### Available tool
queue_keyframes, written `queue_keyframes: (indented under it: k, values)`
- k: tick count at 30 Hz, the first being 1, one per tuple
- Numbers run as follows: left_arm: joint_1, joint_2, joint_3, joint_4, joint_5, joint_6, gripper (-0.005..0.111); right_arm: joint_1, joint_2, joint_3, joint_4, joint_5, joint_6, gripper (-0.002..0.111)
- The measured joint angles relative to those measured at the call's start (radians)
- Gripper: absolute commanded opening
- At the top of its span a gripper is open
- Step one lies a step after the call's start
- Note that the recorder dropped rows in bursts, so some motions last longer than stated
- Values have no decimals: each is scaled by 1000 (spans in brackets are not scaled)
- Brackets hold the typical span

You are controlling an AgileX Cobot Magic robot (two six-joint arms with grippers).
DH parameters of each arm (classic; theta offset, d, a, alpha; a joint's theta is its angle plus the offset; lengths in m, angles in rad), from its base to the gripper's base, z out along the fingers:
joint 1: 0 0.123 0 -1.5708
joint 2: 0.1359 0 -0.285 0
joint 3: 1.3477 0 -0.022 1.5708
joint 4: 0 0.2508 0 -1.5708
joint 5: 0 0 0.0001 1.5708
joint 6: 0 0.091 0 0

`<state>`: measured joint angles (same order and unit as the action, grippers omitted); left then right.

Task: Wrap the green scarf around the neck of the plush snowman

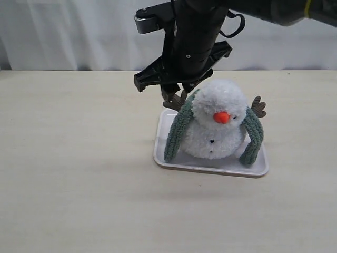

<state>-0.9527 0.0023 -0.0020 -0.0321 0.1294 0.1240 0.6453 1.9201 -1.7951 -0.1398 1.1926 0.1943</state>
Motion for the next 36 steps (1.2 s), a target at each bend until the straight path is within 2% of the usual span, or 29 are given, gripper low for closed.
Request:
queue_keyframes:
  k: [3, 8, 15, 22, 27, 36]
  values:
    - [0, 0, 0, 0, 0, 0, 0, 0, -7, 37, 140, 13, -13, 51]
    - [0, 0, 0, 0, 0, 0, 0, 0, -10, 235, 167, -28, 47, 51]
    - [0, 0, 0, 0, 0, 0, 0, 45, -10, 463, 192, -357, 100, 51]
    - [0, 0, 0, 0, 0, 0, 0, 54, -10, 615, 86, -755, 311, 50]
    - [0, 0, 0, 0, 0, 0, 0, 54, -10, 634, -29, -791, 432, 50]
    - [0, 0, 0, 0, 0, 0, 0, 54, -8, 634, -129, -785, 541, 50]
